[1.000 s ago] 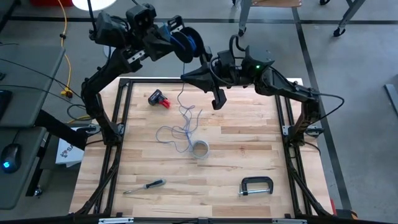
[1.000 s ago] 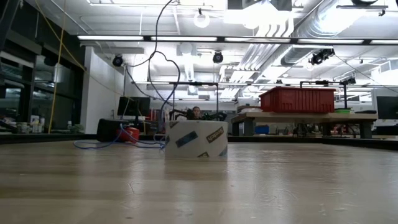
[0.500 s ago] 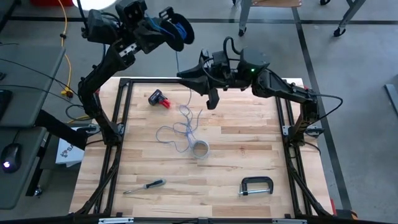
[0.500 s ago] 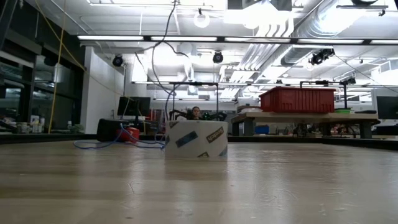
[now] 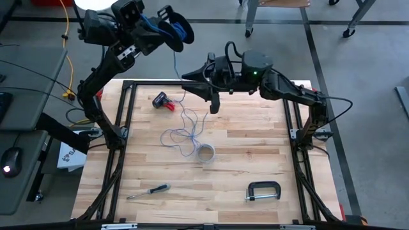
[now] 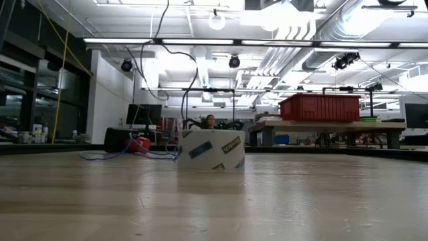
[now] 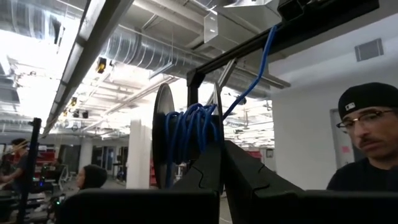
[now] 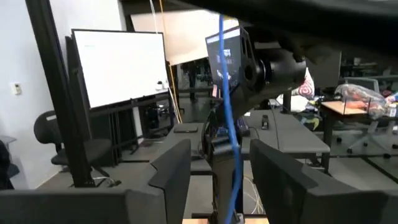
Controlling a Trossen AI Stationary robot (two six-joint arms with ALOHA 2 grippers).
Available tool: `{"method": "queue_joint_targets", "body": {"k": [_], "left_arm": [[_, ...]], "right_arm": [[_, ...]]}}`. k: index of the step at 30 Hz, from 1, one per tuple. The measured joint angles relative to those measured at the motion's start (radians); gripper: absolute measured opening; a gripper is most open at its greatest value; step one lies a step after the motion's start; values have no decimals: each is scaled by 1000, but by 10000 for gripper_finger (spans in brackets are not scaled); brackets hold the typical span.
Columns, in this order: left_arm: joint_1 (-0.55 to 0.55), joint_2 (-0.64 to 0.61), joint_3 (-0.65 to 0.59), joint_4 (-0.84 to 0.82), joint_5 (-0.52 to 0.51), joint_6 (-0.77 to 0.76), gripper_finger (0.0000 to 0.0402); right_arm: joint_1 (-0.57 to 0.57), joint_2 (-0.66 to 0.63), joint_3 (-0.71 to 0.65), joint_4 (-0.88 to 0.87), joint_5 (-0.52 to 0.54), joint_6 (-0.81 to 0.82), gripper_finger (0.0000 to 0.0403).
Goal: Coil cords
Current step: Coil the blue wire on the spool
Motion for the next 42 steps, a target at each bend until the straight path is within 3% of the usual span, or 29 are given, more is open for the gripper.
{"method": "queue_joint_targets", "body": {"k": [18, 24, 31, 37, 42], "left_arm": [[3, -1, 0, -20, -14, 67, 0], [8, -1, 0, -27, -13, 70, 0], [17, -1, 0, -29, -12, 69, 0], [77, -19, -1, -85, 21, 54, 0], [162, -72, -1, -320, 84, 51, 0]], "right_arm": [[12, 1, 1, -27, -8, 11, 149], [12, 1, 2, -26, 1, 3, 106], [12, 1, 2, -26, 14, -31, 8], [29, -3, 2, -53, -1, -31, 2], [52, -29, 2, -131, 1, -36, 1]]}}
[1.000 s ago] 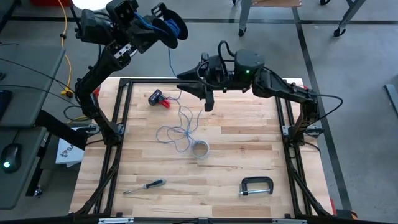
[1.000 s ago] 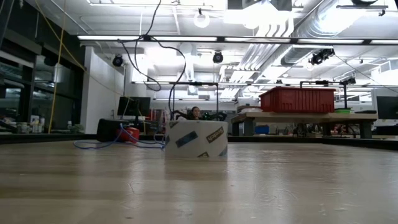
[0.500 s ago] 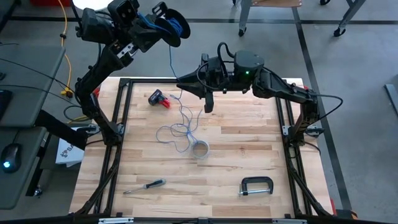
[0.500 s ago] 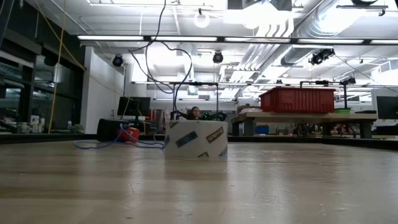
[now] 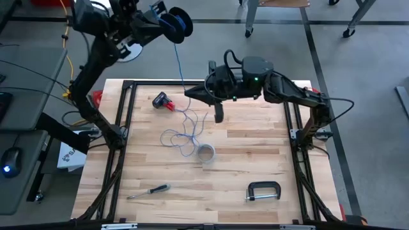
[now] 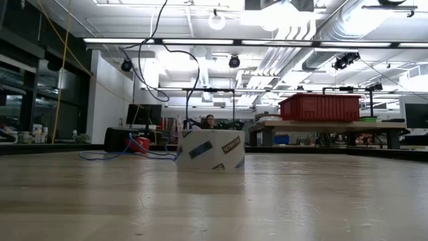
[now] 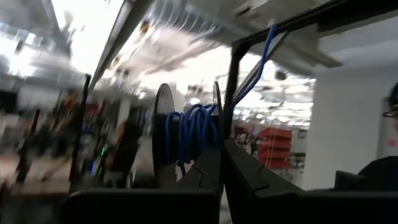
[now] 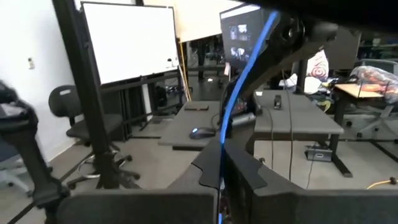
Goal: Coil cords
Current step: Coil the blue wire on the spool
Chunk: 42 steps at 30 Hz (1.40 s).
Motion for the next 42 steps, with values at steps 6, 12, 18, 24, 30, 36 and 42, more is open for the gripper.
{"method": "queue_joint_targets", "body": {"k": [6, 12, 18, 24, 30, 36, 42], "left_arm": [[65, -53, 0, -314, 68, 18, 0], [82, -70, 0, -517, 162, -49, 0], [60, -69, 0, -566, 188, -53, 0], [61, -69, 0, -611, 263, -83, 0], [60, -69, 0, -697, 284, -68, 0], [-3, -50, 0, -761, 288, -44, 0], [-105, -9, 0, -763, 288, -51, 0]], "right_arm": [[-2, -35, 0, -38, 8, -22, 1], [-19, -72, 1, -30, 8, -39, 0], [-34, -87, 1, -32, 8, -47, 0], [-37, -101, 1, -42, 9, -51, 0], [-43, -118, 1, -45, 59, -85, 0], [-69, -119, 0, 12, 61, -93, 0], [-92, -117, 0, 50, 60, -93, 0]]}}
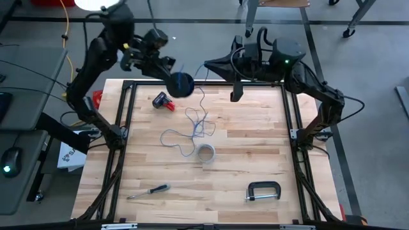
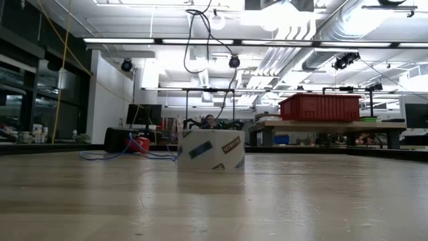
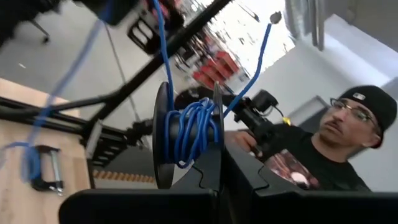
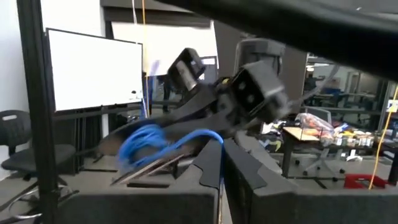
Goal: Coil cords
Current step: Coil the blue wire on the spool
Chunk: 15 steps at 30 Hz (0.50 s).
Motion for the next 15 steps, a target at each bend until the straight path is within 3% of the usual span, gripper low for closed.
{"method": "queue_joint_targets", "body": {"k": [5, 11, 15], "left_arm": [[-73, 54, 0, 32, 2, -4, 0], [-130, 118, 0, 341, 49, -173, 0], [-135, 130, 0, 481, 42, -201, 0]], "right_arm": [[-8, 14, 0, 61, -10, 0, 0], [-7, 71, 0, 118, -43, 48, 0], [-8, 93, 0, 126, -90, 102, 0]]}}
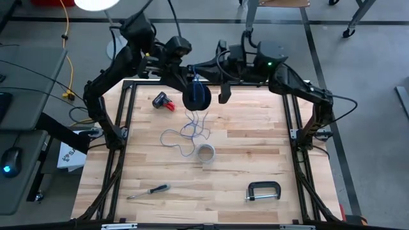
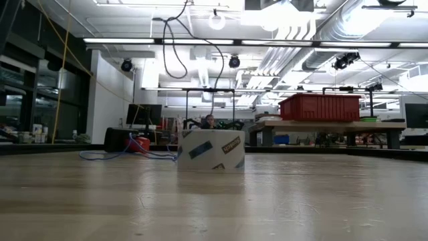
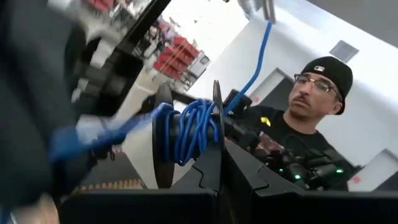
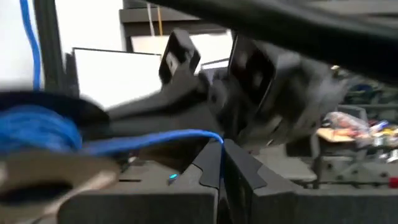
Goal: Coil cords
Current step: Coil the blue wire on the spool
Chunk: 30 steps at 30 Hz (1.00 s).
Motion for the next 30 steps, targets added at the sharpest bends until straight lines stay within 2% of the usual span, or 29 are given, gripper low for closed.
{"method": "queue_joint_targets", "body": {"k": [9, 14, 26, 30], "left_arm": [[2, 0, 0, 321, -114, -6, 0], [24, 0, -1, 436, -172, 44, 0], [186, -71, -1, 433, -213, 137, 0], [205, -88, -2, 427, -271, 193, 0]], "right_arm": [[30, 48, 0, 89, -50, 76, 0], [31, 72, 2, 148, -92, 139, 0], [45, 73, 5, 163, -74, 184, 0], [43, 73, 5, 164, -34, 191, 0]]}}
